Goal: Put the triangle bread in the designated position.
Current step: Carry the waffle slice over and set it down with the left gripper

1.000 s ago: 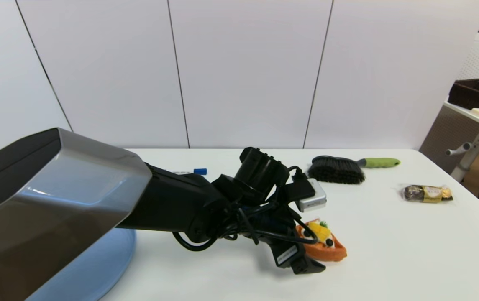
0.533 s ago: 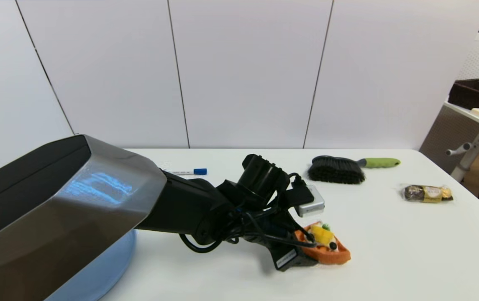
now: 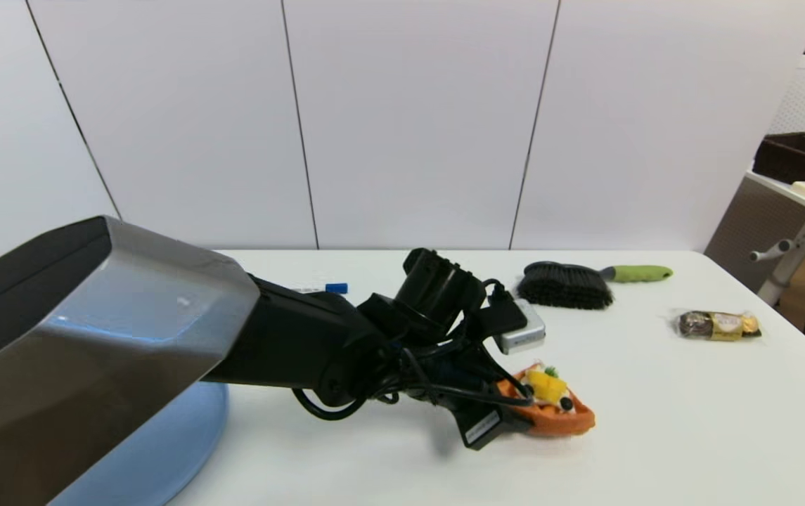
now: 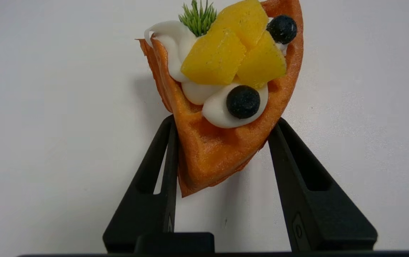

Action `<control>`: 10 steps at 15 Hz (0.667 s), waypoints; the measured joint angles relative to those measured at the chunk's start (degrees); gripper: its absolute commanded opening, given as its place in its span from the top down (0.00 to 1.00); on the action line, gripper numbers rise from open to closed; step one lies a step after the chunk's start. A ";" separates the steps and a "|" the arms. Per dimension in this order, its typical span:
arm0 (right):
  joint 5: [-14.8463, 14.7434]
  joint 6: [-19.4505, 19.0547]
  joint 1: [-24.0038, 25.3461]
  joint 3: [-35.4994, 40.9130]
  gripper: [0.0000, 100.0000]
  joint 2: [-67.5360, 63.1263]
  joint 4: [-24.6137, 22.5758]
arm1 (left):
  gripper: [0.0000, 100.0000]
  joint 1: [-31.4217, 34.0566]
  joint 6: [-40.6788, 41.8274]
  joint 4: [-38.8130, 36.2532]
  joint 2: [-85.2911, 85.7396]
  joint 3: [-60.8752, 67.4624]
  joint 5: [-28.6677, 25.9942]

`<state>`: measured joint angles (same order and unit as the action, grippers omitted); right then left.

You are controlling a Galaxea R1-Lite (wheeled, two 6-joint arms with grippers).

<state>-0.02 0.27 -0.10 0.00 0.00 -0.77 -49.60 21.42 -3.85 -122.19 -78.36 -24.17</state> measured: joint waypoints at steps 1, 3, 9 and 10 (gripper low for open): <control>0.00 0.00 0.00 0.00 0.00 0.00 0.02 | 1.00 0.88 -0.23 0.00 1.22 -0.02 0.28; 0.00 -0.02 0.00 0.00 0.00 0.00 0.00 | 1.00 3.57 -0.32 0.02 4.44 0.11 1.80; 0.02 -0.02 0.00 0.00 0.00 0.00 0.02 | 1.00 19.98 -0.20 0.06 16.65 2.67 7.89; 0.02 0.00 0.00 0.00 0.00 0.00 0.02 | 1.00 23.70 -0.26 0.05 18.60 3.52 8.13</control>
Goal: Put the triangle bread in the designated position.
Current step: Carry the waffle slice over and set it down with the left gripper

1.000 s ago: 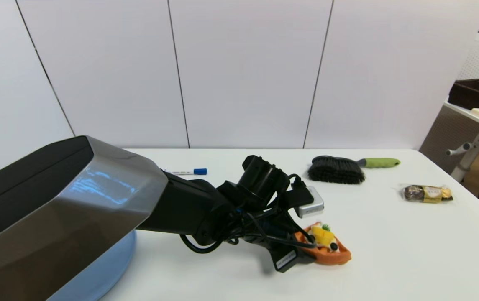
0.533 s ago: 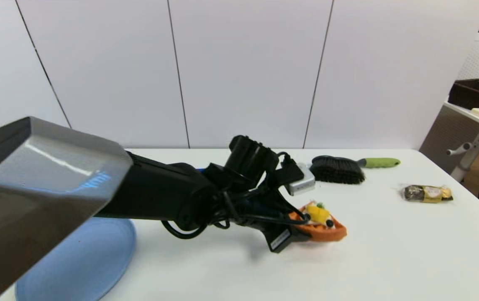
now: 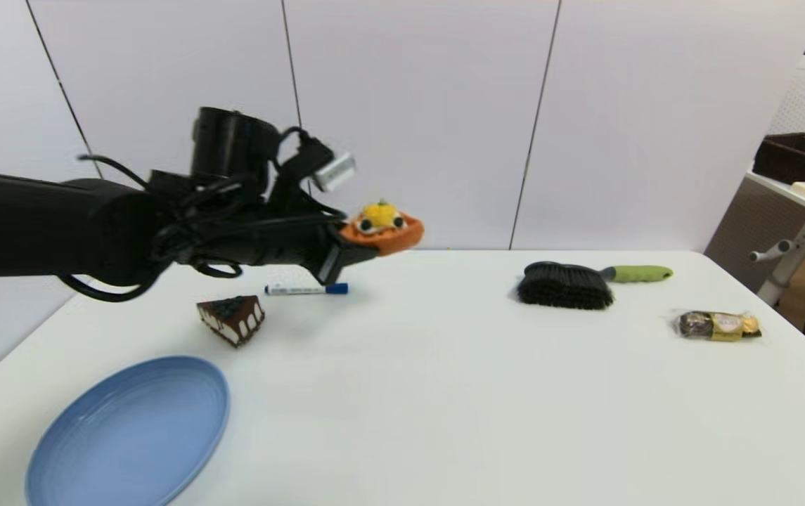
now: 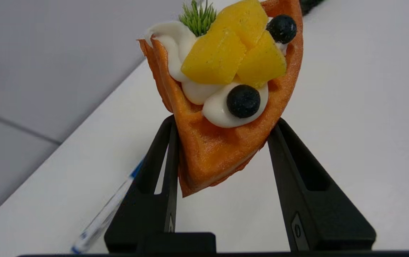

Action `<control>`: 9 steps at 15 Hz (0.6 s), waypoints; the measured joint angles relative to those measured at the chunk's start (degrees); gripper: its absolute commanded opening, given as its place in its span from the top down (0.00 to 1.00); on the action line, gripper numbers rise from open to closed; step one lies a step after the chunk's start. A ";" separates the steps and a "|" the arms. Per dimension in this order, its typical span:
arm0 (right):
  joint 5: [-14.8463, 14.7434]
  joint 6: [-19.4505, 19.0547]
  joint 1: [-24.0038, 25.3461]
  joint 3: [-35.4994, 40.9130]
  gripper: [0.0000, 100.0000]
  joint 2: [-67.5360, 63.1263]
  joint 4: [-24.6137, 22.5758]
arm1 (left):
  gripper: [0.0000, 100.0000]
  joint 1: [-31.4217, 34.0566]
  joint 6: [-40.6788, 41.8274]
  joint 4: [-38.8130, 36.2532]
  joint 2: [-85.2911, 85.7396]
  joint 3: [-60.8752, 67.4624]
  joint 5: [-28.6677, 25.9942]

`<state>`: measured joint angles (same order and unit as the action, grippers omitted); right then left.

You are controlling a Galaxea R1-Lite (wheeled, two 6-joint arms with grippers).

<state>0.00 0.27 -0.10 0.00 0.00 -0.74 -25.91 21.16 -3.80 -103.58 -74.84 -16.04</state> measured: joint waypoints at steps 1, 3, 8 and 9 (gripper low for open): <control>0.00 0.00 0.00 0.00 0.00 0.00 0.00 | 1.00 3.85 -0.06 -0.02 1.79 0.83 0.12; -0.02 0.02 0.00 0.00 0.00 0.00 0.00 | 1.00 12.15 -0.13 -0.05 4.88 2.24 0.22; -0.02 0.00 0.00 0.00 0.00 0.00 0.00 | 1.00 31.17 -0.41 0.20 8.24 5.27 0.15; -0.02 0.00 0.00 0.00 0.00 0.00 -0.02 | 1.00 34.02 -0.48 0.48 7.85 5.79 0.11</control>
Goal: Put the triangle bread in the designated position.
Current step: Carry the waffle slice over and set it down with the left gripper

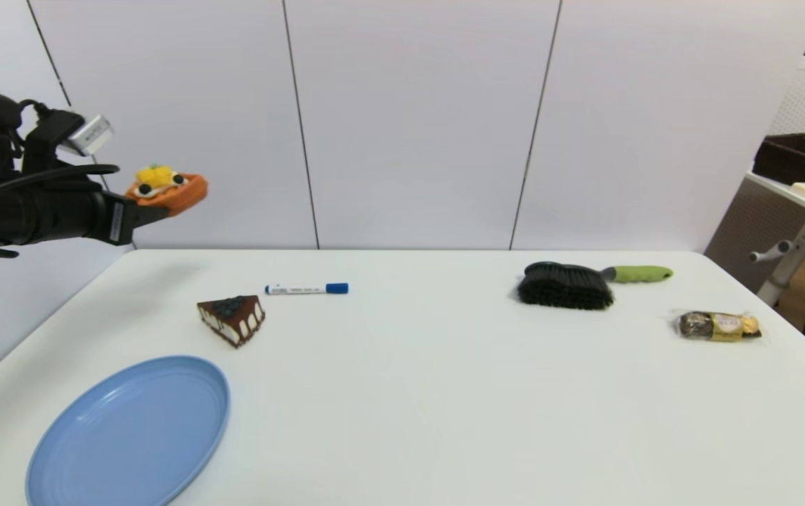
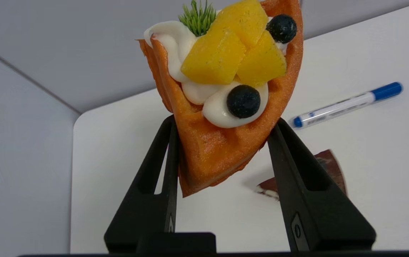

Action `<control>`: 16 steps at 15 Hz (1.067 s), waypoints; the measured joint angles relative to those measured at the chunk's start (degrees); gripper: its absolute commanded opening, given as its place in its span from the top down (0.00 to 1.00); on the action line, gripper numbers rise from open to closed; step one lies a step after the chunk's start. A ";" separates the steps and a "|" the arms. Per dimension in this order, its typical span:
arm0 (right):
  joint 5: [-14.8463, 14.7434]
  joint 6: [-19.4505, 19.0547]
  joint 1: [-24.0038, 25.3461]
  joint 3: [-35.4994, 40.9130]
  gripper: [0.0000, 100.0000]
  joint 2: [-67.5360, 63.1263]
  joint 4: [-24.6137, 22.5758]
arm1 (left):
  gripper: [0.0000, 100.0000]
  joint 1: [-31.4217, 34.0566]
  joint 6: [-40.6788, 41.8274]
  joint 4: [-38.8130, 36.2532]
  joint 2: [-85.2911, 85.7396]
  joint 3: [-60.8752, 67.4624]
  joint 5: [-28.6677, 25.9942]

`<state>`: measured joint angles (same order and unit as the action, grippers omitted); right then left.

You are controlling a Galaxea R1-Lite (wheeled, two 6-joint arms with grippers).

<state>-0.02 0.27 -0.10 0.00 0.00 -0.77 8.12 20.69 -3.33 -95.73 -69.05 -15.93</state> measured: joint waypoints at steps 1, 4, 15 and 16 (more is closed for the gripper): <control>0.00 0.00 0.00 0.00 0.00 0.00 0.02 | 1.00 2.02 -0.05 0.79 -0.68 0.56 0.00; 0.00 0.00 0.00 0.00 0.00 0.00 0.00 | 1.00 4.19 -1.27 3.30 -3.52 2.54 -0.05; 0.00 0.00 0.00 0.00 0.00 0.00 0.00 | 0.00 5.96 -1.73 3.30 -13.31 6.42 -0.13; 0.02 0.00 0.00 0.00 0.00 0.00 0.00 | 0.00 6.01 -1.71 3.30 -13.71 6.45 -0.16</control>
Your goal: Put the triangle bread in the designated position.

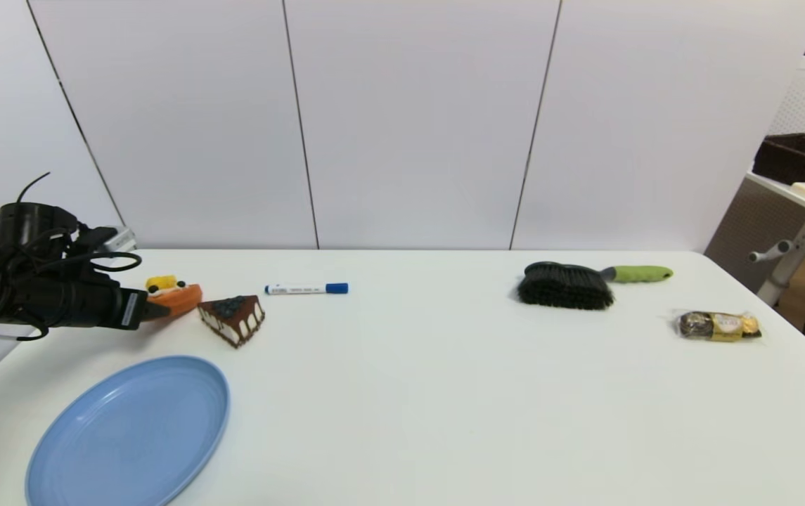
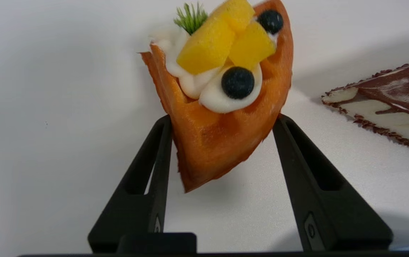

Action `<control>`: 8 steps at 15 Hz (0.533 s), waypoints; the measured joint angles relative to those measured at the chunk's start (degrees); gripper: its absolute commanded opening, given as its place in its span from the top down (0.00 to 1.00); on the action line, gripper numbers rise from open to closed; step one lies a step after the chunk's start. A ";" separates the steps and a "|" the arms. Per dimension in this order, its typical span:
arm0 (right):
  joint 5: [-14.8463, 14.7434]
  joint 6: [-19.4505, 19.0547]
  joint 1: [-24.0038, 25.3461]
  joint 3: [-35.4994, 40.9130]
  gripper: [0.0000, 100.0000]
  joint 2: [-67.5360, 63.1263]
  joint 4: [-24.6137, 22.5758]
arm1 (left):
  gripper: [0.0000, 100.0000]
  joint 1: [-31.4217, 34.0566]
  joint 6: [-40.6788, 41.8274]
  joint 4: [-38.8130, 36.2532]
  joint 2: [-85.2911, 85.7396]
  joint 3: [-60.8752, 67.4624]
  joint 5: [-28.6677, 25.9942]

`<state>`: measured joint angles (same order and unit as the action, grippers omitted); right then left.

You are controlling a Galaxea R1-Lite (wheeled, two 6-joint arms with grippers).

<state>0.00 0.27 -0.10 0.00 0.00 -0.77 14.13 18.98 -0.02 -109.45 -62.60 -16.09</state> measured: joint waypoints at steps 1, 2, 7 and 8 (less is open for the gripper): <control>-0.02 0.00 0.00 0.00 0.00 0.00 0.02 | 0.00 0.00 0.00 -0.02 -0.26 0.00 0.00; 0.00 0.00 0.00 0.00 0.00 0.00 0.00 | 0.00 0.00 0.00 0.07 -0.37 0.00 -0.02; -0.02 0.02 0.00 0.00 0.00 0.00 0.00 | 0.00 0.00 -0.13 1.97 4.02 3.64 -0.05; 0.00 0.00 0.00 0.00 0.00 0.00 0.00 | 0.00 -0.05 -0.11 3.00 6.25 4.72 -0.05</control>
<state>0.00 0.27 -0.10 0.00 0.00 -0.77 14.08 18.87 2.97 -103.19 -57.88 -16.14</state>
